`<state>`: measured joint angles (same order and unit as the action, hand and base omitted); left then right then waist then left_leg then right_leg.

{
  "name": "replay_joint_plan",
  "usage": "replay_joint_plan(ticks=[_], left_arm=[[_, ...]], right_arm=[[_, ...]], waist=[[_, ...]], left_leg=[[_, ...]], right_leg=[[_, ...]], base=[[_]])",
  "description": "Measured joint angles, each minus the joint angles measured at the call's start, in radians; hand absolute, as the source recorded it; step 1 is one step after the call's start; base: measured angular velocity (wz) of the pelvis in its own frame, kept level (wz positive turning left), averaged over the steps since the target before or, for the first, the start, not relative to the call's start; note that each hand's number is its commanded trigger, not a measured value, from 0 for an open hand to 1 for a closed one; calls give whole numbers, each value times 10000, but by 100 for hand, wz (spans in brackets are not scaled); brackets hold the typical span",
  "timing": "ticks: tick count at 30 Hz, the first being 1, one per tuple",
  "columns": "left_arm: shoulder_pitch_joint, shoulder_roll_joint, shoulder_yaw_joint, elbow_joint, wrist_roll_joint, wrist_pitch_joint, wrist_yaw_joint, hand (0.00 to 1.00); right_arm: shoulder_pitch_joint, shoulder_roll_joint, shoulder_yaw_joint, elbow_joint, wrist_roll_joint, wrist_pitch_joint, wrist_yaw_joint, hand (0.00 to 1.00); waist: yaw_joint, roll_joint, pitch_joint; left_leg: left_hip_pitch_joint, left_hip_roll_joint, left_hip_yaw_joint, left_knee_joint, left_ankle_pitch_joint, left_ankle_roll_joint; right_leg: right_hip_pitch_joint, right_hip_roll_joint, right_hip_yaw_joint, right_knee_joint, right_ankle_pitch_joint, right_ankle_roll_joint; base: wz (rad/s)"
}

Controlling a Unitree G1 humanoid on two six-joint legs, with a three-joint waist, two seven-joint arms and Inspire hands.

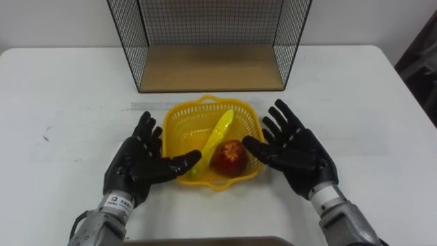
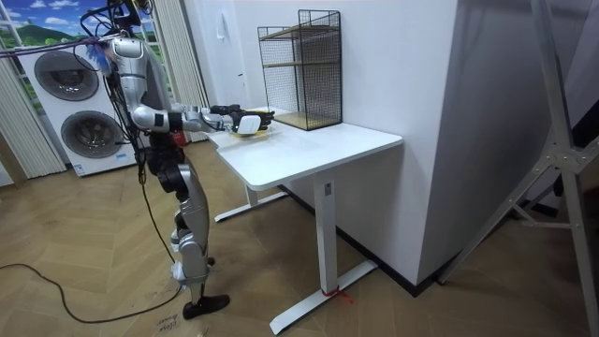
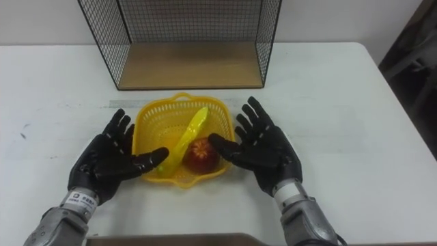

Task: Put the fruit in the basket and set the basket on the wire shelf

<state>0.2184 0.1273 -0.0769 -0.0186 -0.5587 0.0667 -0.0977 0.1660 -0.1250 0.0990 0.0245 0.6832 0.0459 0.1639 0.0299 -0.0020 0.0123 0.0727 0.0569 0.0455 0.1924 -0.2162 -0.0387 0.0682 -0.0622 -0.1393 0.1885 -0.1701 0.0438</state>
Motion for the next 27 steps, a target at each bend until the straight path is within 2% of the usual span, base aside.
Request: replay_joint_plan(ticks=[5,11,15,19,27], left_arm=[[0,-1,-78,2,3,1,0,0],[-149,-10,-120,270,9,-33,-12,0],[-250,-3,-152,368,9,-38,-12,0],[-303,-6,-226,392,4,-46,-12,0],[-301,-9,-246,390,4,-128,-15,0]], right_arm=[[-3,1,0,34,-41,0,5,0],[-37,3,119,174,-325,2,6,0],[-128,-3,227,397,-341,2,31,0],[-144,-20,404,649,-340,9,77,0],[-320,-13,574,809,-349,8,148,0]], waist=[[-10,-88,-49],[20,-144,-28],[25,-190,18],[29,-165,35],[30,-133,27]], left_leg=[[-41,0,-1,67,0,0],[5,0,-1,79,0,0],[-11,1,-2,109,0,0],[-41,3,-7,109,-1,0],[-76,3,-8,121,-1,0]], right_leg=[[2,-1,-4,8,0,-1],[34,-10,-8,45,1,-1],[29,-11,-12,78,0,-1],[-10,-11,-23,120,0,-1],[-32,-11,-37,124,0,-1]], base=[[0],[0],[0],[0],[0]])
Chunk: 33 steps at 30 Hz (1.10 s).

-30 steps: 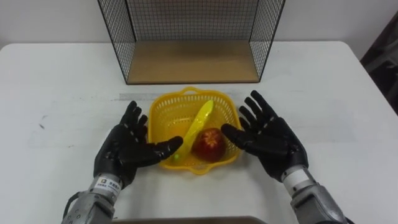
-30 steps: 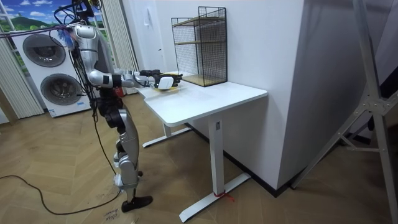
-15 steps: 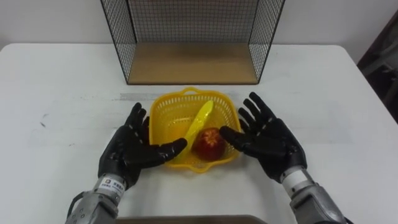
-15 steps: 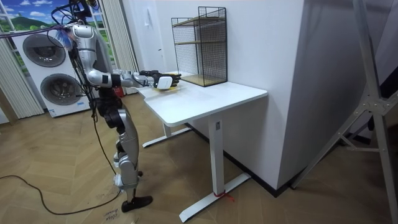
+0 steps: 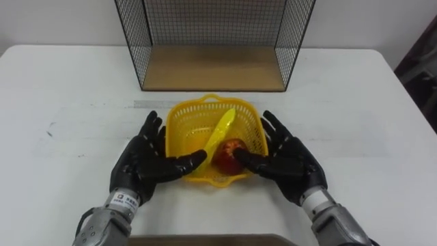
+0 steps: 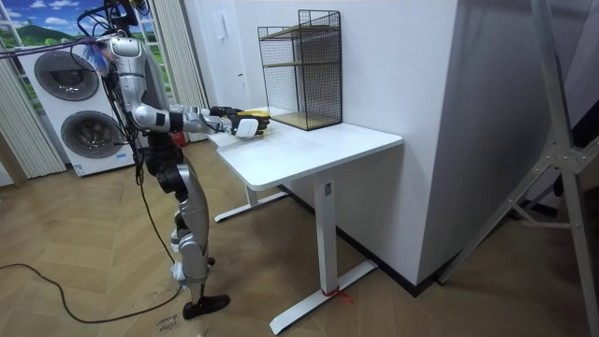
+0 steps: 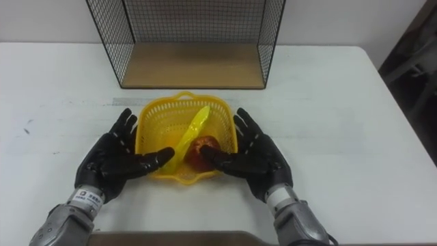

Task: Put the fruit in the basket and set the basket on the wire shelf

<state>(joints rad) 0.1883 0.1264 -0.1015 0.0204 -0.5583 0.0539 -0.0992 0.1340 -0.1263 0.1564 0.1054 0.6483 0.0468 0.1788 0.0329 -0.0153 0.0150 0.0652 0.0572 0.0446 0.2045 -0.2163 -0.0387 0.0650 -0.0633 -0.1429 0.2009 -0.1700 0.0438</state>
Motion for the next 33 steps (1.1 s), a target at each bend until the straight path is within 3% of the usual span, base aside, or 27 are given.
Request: replay_joint_plan(ticks=[9,33], left_arm=[[1,-68,-382,0,15,0,0,0],[-199,-348,-592,-4,0,-35,46,0]], right_arm=[[-30,54,205,0,-283,-4,83,0],[-264,216,198,0,-653,-16,156,0]], waist=[[-27,105,-57],[-129,44,-12]], left_leg=[[-6,2,-11,12,0,0],[36,2,37,7,0,0]], right_leg=[[7,-1,-17,5,1,-1],[6,1,46,14,1,-1]], base=[[0],[0]])
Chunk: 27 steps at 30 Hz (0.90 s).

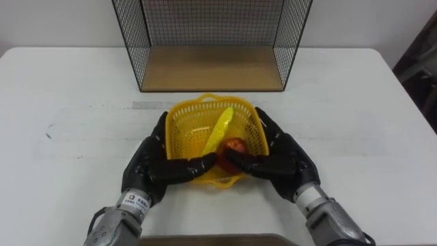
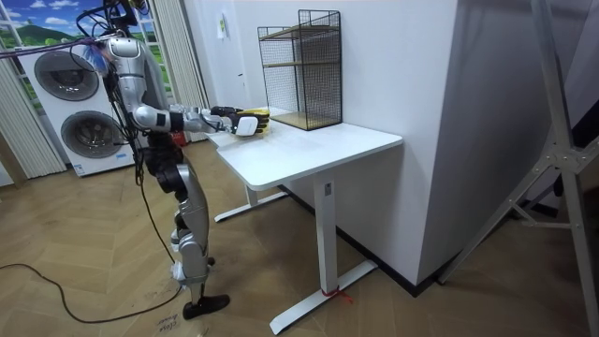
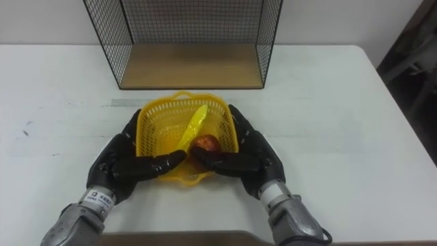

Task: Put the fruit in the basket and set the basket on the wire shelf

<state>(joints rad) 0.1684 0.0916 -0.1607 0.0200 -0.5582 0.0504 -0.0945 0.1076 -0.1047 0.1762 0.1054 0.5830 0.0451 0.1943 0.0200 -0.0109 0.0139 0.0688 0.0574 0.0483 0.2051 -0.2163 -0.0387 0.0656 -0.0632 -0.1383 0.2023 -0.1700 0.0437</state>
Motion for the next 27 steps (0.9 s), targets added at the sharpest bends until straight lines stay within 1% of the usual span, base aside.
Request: replay_joint_plan(ticks=[4,10,16,23,27], left_arm=[[-184,-19,-1,-2,-2,-1,48,0],[-367,-21,-4,-5,6,-1,108,0],[-547,-20,1,-5,9,-2,252,0],[-589,-19,4,-5,11,-2,255,0],[-589,-19,4,-5,10,-2,255,0]], right_arm=[[-202,3,-11,-3,16,-4,-107,0],[-315,13,-11,-4,23,-5,-278,0],[-328,155,-24,-4,26,-14,-340,0],[-329,197,-37,-4,26,-20,-401,0],[-363,198,-36,-4,26,-20,-400,0]], waist=[[-128,-36,22],[-174,-83,19],[-182,-171,28],[-219,-194,30],[-340,-192,30]], left_leg=[[14,1,44,-15,0,0],[-26,3,159,-26,0,1],[52,8,314,-29,1,1],[64,10,327,-18,1,1],[39,11,327,-16,0,1]], right_leg=[[-16,2,40,1,0,0],[-127,7,144,18,3,-2],[-130,7,233,9,5,2],[-112,7,245,11,14,8],[-107,7,242,13,25,13]], base=[[-1],[-5],[-4],[0],[0]])
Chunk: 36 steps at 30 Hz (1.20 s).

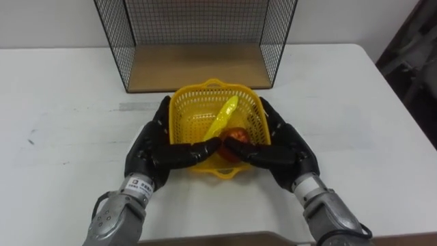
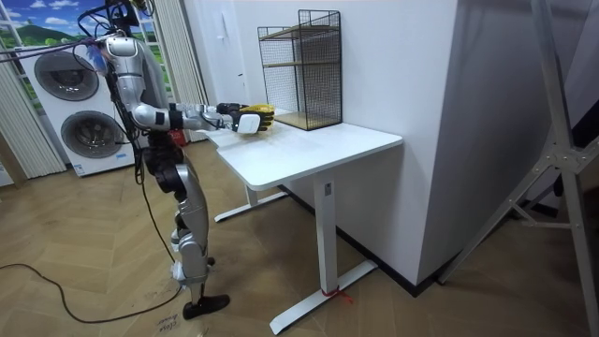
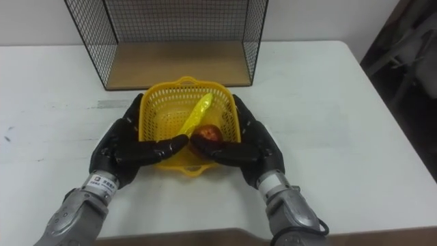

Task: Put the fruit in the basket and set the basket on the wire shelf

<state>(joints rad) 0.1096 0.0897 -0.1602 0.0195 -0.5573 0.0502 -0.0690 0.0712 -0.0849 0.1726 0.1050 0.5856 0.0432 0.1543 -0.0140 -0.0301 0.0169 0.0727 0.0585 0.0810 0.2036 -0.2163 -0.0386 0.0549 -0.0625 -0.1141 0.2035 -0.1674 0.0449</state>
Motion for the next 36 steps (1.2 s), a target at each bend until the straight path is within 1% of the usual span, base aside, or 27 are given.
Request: replay_joint_plan(ticks=[4,7,14,15,17,18,19,20,21,22,23,24,25,26,27,28,29,30,31,32,33,34,35,36], left_arm=[[-31,-16,1,-3,2,-3,0,0],[-32,-66,-5,-11,1,-32,0,0],[-33,-72,29,-22,85,-122,1,0],[-37,-86,54,-21,81,-143,1,0],[-42,-95,87,-21,91,-154,2,0],[-48,-98,119,-21,52,-157,1,0],[-49,-106,186,-20,-18,-158,1,0],[-51,-113,235,-17,-21,-158,1,0],[-69,-122,315,-16,-1,-160,1,0],[-71,-125,401,3,-7,-161,0,0],[-71,-108,414,19,-5,-161,0,0],[-69,-98,406,53,-3,-157,-1,0],[-72,-133,396,54,0,-159,-8,0],[-74,-151,393,50,0,-160,-11,0],[-74,-173,407,52,0,-160,-10,0],[-74,-156,410,54,0,-162,-10,0],[-75,-155,415,56,9,-163,-10,0],[-82,-178,390,55,-6,-163,-9,0],[-85,-272,341,36,-15,-162,-9,0],[-85,-305,358,-8,-7,-163,-9,0],[-87,-318,392,-56,6,-167,-9,0],[-88,-268,430,-59,9,-169,-8,0],[-89,-196,455,-64,9,-170,-8,0],[-153,-58,430,-72,20,-169,-8,0]], right_arm=[[-91,0,-59,-22,-1,0,0,0],[-94,-1,-92,-108,-1,0,0,0],[-137,-4,-100,-264,-3,0,0,0],[-139,-4,-97,-358,11,-1,0,0],[-138,7,-78,-447,26,-24,1,0],[-137,6,-69,-443,37,-28,1,0],[-137,13,-26,-441,70,-28,2,0],[-138,17,-8,-445,81,-28,5,0],[-136,17,-23,-436,96,-30,16,0],[-131,17,-19,-427,96,-27,16,0],[-131,26,-13,-421,96,-27,17,0],[-132,27,-8,-408,99,-27,17,0],[-132,13,21,-409,102,-27,20,0],[-132,0,16,-410,103,-27,23,0],[-140,-6,2,-412,102,-27,25,0],[-153,27,54,-412,115,-27,25,0],[-160,39,77,-403,134,-27,26,0],[-161,-15,-9,-404,198,-27,19,0],[-161,-70,-89,-404,295,-25,7,0],[-161,-74,-116,-406,329,-20,6,0],[-162,-85,-102,-401,348,31,4,0],[-163,-89,-13,-403,347,50,5,0],[-163,-99,34,-403,343,49,5,0],[-179,-88,32,-408,335,24,5,0]], waist=[[-112,9,-6],[-100,20,-11],[-107,25,-13],[-64,23,-12],[-36,24,-11],[-35,47,3],[2,76,23],[43,82,23],[178,128,45],[227,122,54],[237,116,59],[287,104,66],[409,156,68],[435,203,67],[461,329,60],[481,296,65],[455,170,129],[386,161,94],[390,126,57],[430,106,42],[581,45,39],[716,-45,-40],[710,-119,-100],[669,-268,-184]], left_leg=[[0,1,4,-11,0,0],[52,1,17,-29,0,0],[66,14,42,25,0,0],[68,33,66,55,0,0],[-40,74,145,370,-22,-27],[-134,133,157,652,-88,-67],[-181,239,225,923,-203,-110],[-242,302,283,1108,-287,-133],[-433,501,299,1665,-522,-197],[-684,666,282,2355,-729,-275],[-813,739,264,2706,-799,-305],[-1029,857,262,3385,-831,-324],[-1245,994,239,4070,-825,-318],[-1353,1083,179,4381,-821,-316],[-1563,1200,-23,4879,-783,-303],[-1817,1210,-71,5195,-555,-260],[-2006,1162,-137,5287,-495,-261],[-2368,701,-273,4741,-595,-159],[-2763,220,-194,3689,-524,-93],[-2904,6,-77,3080,-379,-36],[-3094,-267,18,2185,441,228],[-3026,-338,0,1703,835,287],[-2965,-343,-19,1608,922,267],[-2855,-356,-31,1426,1170,294]], right_leg=[[-2,2,0,6,5,-1],[-5,5,10,8,5,-1],[0,14,67,19,5,-1],[0,28,88,26,11,-11],[-37,52,168,97,19,-26],[-59,84,172,216,8,-40],[-99,166,217,367,-52,-112],[-164,211,257,488,-114,-156],[-332,351,313,837,-267,-253],[-525,451,314,1334,-516,-356],[-606,488,310,1566,-660,-403],[-737,543,330,1904,-917,-501],[-787,660,428,2202,-1136,-581],[-828,741,461,2339,-1243,-652],[-834,864,501,2516,-1375,-738],[-791,797,557,2690,-1362,-932],[-788,762,564,2716,-1394,-990],[-855,645,585,2717,-1401,-1023],[-993,516,639,2738,-1418,-990],[-1064,479,717,2791,-1431,-967],[-1119,447,804,2853,-1511,-880],[-1112,436,887,2844,-1511,-816],[-1074,453,891,2778,-1514,-800],[-950,467,816,2581,-1508,-798]], base=[[0],[0],[-1],[-9],[-9],[-9],[-13],[-28],[-29],[-23],[-9],[-8],[-15],[-16],[-6],[6],[22],[22],[9],[-26],[-54],[-50],[-20],[8]])
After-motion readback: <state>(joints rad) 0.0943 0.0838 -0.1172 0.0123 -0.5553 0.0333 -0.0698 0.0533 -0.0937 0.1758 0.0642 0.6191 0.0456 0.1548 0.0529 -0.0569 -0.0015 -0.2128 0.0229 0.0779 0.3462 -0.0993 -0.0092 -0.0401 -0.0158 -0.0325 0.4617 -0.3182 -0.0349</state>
